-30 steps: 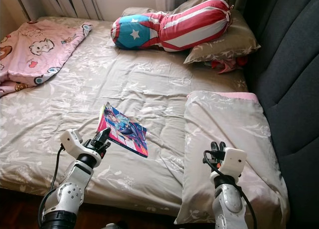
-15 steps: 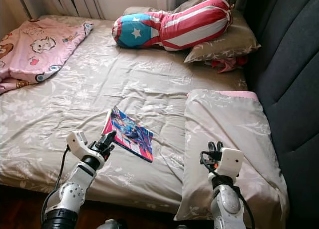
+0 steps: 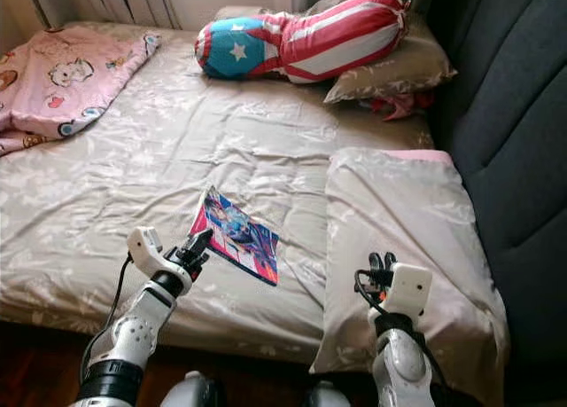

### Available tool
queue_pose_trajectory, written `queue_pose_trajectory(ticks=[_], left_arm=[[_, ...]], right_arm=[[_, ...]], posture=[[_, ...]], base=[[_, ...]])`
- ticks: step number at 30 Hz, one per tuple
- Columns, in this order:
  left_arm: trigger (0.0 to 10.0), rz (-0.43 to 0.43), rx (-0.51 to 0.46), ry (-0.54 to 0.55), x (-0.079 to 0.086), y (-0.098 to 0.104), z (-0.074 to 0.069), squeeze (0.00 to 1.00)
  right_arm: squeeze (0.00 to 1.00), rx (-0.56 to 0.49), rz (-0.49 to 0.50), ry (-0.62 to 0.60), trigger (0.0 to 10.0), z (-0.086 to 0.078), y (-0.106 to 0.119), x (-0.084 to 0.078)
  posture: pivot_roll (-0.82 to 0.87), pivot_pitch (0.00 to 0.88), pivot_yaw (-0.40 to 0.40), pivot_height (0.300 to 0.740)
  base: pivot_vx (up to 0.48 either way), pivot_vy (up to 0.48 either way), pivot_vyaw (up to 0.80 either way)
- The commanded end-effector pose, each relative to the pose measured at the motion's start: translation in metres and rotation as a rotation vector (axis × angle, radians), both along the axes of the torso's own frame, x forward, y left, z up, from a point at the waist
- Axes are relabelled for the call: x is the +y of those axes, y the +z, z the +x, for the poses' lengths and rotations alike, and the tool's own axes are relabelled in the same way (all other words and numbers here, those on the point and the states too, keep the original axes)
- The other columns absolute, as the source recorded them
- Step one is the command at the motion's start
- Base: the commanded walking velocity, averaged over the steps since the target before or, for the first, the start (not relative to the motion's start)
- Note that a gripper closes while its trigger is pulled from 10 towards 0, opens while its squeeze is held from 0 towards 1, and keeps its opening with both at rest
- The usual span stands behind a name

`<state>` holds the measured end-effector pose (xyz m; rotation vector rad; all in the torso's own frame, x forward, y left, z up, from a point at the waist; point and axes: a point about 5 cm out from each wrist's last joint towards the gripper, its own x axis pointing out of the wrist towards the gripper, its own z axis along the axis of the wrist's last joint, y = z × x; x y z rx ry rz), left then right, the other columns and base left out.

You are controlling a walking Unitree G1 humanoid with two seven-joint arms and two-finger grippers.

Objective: Clean up the room

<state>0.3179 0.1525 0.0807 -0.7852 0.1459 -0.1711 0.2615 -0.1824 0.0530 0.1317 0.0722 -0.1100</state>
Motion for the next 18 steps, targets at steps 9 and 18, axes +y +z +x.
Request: queue_pose_trajectory(ticks=[9, 18], left_arm=[[10.0, -0.011, -0.021, 0.007, 0.0024, 0.0005, -0.0024, 0.00], [10.0, -0.001, -0.022, 0.004, 0.0020, 0.0001, -0.0022, 0.00]], right_arm=[[0.00, 0.019, -0.004, 0.013, 10.0, -0.0003, -0.0020, 0.0002], [0.00, 0.003, -0.003, 0.010, 10.0, 0.0015, -0.0005, 0.0014]], posture=[[-0.09, 0.184, -0.033, 0.675], [-0.09, 0.168, -0.029, 0.655]], base=[[0.000, 0.000, 0.00], [0.000, 0.000, 0.00]])
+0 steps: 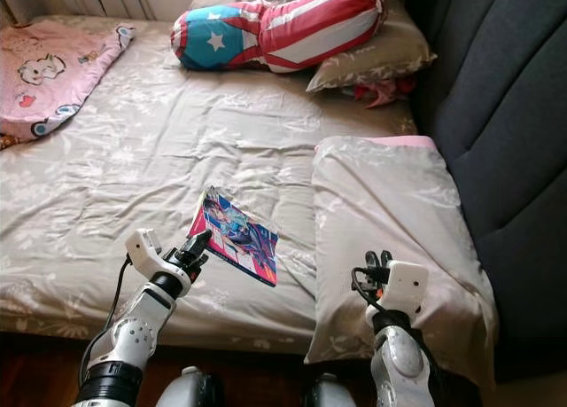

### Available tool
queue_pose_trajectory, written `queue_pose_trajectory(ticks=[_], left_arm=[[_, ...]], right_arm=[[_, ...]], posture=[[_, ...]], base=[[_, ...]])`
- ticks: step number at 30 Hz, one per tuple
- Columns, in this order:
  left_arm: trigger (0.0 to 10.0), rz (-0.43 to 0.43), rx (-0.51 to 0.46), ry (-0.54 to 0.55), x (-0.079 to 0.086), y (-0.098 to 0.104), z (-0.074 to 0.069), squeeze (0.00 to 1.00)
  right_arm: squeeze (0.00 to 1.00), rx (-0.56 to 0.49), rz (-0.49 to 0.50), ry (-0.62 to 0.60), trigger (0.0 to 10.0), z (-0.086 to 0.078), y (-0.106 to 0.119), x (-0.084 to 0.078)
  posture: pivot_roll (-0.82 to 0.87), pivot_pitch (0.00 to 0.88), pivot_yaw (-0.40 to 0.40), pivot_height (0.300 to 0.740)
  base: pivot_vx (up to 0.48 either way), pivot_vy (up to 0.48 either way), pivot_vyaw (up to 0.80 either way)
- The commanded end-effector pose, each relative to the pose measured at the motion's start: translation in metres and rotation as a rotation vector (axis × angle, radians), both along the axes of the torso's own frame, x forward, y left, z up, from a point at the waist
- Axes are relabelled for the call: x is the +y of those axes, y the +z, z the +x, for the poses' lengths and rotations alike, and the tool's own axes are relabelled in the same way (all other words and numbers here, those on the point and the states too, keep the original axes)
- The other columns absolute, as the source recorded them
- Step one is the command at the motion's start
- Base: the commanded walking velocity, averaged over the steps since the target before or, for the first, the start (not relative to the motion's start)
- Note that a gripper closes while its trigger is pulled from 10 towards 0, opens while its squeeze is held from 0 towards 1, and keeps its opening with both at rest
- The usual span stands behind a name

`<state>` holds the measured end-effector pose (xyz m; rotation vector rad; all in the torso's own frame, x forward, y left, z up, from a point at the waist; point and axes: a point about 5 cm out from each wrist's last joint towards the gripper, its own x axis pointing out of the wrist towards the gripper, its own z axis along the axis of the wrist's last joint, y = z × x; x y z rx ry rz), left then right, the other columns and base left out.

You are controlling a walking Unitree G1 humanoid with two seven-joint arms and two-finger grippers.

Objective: Clean up the room

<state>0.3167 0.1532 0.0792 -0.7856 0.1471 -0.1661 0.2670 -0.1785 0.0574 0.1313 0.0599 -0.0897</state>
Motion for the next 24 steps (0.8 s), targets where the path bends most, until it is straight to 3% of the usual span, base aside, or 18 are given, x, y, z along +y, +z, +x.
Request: queue_pose_trajectory(ticks=[1, 24], left_arm=[[10.0, 0.000, -0.025, 0.000, 0.0014, 0.0017, -0.0010, 0.00], [10.0, 0.000, -0.030, 0.066, 0.0086, 0.0034, 0.0018, 0.00]], right_arm=[[0.00, 0.018, -0.004, -0.009, 10.0, -0.0038, -0.0049, -0.0025], [0.00, 0.022, 0.008, 0.024, 10.0, -0.0033, -0.0065, 0.0022]], posture=[[-0.09, 0.167, -0.029, 0.655], [-0.09, 0.190, -0.025, 0.655]], base=[[0.000, 0.000, 0.00], [0.000, 0.000, 0.00]])
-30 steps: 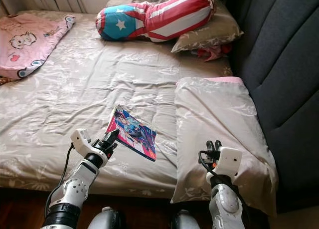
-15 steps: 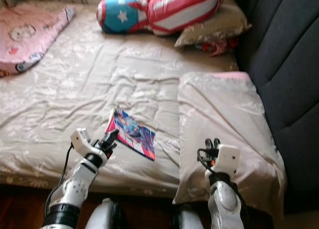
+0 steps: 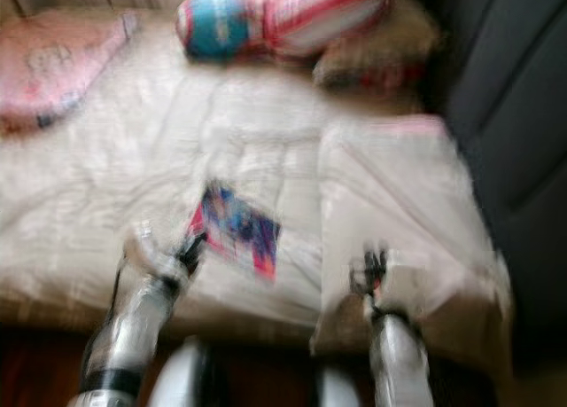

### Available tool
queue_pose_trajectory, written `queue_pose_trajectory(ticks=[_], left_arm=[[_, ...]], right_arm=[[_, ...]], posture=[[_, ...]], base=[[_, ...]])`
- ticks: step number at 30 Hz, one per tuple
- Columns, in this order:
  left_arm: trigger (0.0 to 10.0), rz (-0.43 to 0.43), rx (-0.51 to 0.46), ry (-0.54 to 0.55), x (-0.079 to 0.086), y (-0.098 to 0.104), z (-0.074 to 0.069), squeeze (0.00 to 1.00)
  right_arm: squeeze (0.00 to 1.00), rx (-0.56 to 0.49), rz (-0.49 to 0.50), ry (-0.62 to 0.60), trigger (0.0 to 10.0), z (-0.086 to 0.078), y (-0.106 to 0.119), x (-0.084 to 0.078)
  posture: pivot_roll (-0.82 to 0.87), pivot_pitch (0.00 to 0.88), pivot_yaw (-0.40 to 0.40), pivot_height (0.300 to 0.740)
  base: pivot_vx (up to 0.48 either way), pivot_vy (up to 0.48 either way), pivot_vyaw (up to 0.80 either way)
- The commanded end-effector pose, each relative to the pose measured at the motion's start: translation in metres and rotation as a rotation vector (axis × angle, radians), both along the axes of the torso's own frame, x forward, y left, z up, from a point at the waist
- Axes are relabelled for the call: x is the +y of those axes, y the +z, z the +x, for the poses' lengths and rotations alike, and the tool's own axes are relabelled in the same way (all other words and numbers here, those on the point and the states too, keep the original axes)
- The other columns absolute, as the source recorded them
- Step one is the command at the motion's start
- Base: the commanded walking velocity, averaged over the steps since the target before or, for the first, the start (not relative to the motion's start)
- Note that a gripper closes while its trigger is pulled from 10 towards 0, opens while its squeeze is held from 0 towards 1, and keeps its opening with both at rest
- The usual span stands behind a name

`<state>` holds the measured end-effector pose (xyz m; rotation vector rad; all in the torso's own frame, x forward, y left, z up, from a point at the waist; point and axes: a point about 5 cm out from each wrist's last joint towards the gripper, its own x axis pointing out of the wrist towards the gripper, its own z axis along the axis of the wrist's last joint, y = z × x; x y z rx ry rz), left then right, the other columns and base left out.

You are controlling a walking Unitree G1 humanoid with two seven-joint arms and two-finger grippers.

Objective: Clean up the room

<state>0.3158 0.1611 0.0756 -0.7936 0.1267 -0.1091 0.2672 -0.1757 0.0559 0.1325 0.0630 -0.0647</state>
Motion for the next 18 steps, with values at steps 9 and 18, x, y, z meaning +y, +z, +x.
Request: queue_pose_trajectory(ticks=[9, 18], left_arm=[[10.0, -0.005, -0.034, 0.017, 0.0025, 0.0070, 0.0032, 0.00], [10.0, -0.011, -0.034, 0.017, 0.0025, 0.0069, 0.0034, 0.00]], right_arm=[[0.00, 0.020, 0.014, 0.014, 10.0, -0.0047, -0.0051, 0.0031], [0.00, 0.028, 0.020, 0.022, 10.0, -0.0052, -0.0062, 0.0046]], posture=[[-0.09, 0.199, -0.021, 0.655], [-0.09, 0.202, -0.018, 0.655]], base=[[0.000, 0.000, 0.00], [0.151, 0.000, 0.00]])
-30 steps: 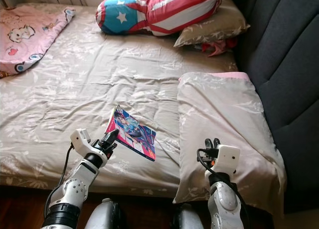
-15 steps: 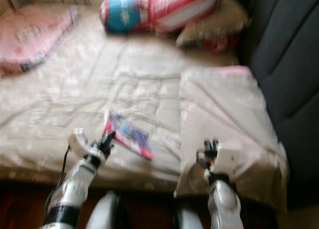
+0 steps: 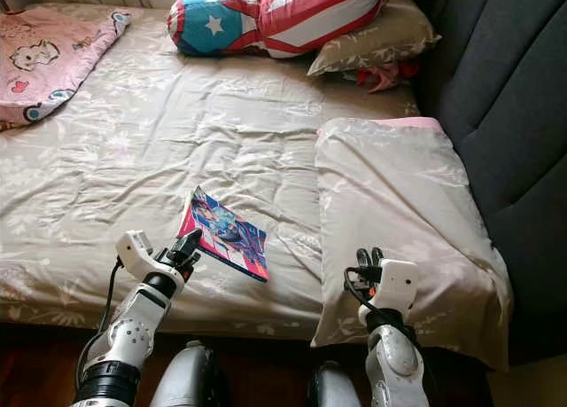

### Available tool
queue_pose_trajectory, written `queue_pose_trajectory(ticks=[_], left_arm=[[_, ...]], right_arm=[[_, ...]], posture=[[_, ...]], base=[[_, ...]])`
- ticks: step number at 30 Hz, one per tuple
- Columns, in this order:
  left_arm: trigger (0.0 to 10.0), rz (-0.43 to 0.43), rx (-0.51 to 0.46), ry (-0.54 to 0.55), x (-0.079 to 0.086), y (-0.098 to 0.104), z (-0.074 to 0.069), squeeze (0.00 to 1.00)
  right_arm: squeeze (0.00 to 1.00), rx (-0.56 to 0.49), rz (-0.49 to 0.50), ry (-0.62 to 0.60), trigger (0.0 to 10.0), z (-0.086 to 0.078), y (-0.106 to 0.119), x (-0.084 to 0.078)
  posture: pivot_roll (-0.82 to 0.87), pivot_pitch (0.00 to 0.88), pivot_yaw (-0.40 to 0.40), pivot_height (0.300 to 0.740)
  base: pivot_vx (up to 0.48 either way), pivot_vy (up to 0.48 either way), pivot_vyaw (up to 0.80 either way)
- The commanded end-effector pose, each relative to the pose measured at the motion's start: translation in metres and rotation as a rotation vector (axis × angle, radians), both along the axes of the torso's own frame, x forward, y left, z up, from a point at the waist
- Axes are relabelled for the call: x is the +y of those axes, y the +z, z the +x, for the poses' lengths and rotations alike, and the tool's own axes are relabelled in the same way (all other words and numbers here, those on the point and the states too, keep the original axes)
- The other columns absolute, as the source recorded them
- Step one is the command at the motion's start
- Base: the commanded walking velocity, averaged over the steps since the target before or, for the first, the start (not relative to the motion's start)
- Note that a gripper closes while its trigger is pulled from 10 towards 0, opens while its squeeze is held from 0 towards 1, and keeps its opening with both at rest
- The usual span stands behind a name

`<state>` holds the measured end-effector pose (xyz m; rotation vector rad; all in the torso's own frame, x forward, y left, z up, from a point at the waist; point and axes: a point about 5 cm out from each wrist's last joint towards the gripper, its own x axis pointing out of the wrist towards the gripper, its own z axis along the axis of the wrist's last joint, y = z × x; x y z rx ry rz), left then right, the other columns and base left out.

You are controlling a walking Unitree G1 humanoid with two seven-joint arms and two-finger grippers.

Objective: Clean up the room

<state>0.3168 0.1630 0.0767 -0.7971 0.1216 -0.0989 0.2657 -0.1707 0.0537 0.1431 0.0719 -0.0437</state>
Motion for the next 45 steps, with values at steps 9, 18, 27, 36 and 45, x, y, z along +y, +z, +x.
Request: queue_pose_trajectory(ticks=[9, 18, 27, 36, 45], left_arm=[[10.0, -0.002, -0.028, 0.003, 0.000, 0.005, 0.001, 0.00], [10.0, 0.012, -0.008, -0.045, -0.007, 0.001, 0.000, 0.00], [10.0, -0.145, 0.059, -0.043, -0.021, -0.013, 0.009, 0.00], [10.0, -0.322, 0.119, -0.050, -0.027, -0.022, 0.016, 0.00], [10.0, -0.306, 0.047, -0.133, -0.042, -0.011, 0.027, 0.00]], right_arm=[[0.00, 0.022, 0.010, 0.014, 10.0, -0.003, -0.004, 0.003], [0.00, 0.024, 0.009, 0.025, 10.0, -0.005, -0.005, 0.005], [0.00, 0.022, -0.014, 0.045, 10.0, -0.003, -0.001, -0.001], [0.00, 0.015, -0.031, 0.043, 10.0, -0.011, 0.002, -0.007], [0.00, 0.018, -0.032, 0.033, 10.0, -0.025, 0.006, -0.010]], posture=[[-0.09, 0.205, -0.015, 0.655], [-0.09, 0.213, -0.014, 0.655], [-0.12, 0.226, -0.054, 0.655], [-0.16, 0.259, -0.070, 0.655], [-0.21, 0.308, -0.070, 0.655]], base=[[0.312, 0.000, 0.00], [0.179, 0.000, 0.00], [0.000, 0.000, 0.00], [0.000, 0.000, 0.00], [0.000, 0.000, 0.00]])
